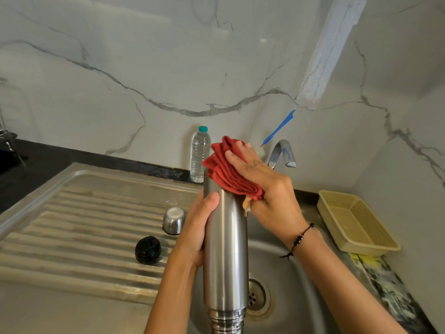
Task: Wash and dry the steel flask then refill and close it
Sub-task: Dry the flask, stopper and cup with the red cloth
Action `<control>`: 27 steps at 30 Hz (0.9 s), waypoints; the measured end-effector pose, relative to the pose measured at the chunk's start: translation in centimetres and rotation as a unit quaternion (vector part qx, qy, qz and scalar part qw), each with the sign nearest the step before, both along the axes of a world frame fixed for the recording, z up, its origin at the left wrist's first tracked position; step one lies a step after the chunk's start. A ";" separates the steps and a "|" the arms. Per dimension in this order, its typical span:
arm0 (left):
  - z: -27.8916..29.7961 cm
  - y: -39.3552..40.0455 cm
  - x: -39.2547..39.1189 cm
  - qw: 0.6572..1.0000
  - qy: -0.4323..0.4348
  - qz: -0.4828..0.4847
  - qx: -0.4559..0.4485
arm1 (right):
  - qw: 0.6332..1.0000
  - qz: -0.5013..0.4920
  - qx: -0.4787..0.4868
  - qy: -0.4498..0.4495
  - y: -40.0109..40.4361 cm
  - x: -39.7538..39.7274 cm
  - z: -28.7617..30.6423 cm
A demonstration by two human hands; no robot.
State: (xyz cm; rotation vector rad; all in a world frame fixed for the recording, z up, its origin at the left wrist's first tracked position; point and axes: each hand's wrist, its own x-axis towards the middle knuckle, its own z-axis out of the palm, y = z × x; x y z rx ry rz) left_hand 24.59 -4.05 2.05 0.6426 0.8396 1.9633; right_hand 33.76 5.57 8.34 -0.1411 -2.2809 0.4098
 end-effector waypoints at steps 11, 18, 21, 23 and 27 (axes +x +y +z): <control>-1.2 1.2 0.4 0.991 -0.082 0.017 -0.102 | 0.969 0.018 -0.247 0.001 1.8 0.3 -1.3; -0.4 0.9 0.0 0.997 -0.056 0.059 -0.010 | 0.999 -0.023 -0.010 -0.027 0.4 0.0 0.0; -0.6 0.7 0.0 0.998 -0.035 0.042 -0.008 | 0.995 -0.038 0.076 -0.049 0.1 -0.5 -0.7; -0.7 0.7 -0.1 0.999 -0.007 0.031 -0.008 | 0.994 -0.036 0.092 -0.054 0.0 -0.5 -0.8; -0.9 0.6 0.0 1.000 -0.001 0.023 -0.003 | 0.999 0.011 -0.049 -0.011 -0.1 -0.3 -0.7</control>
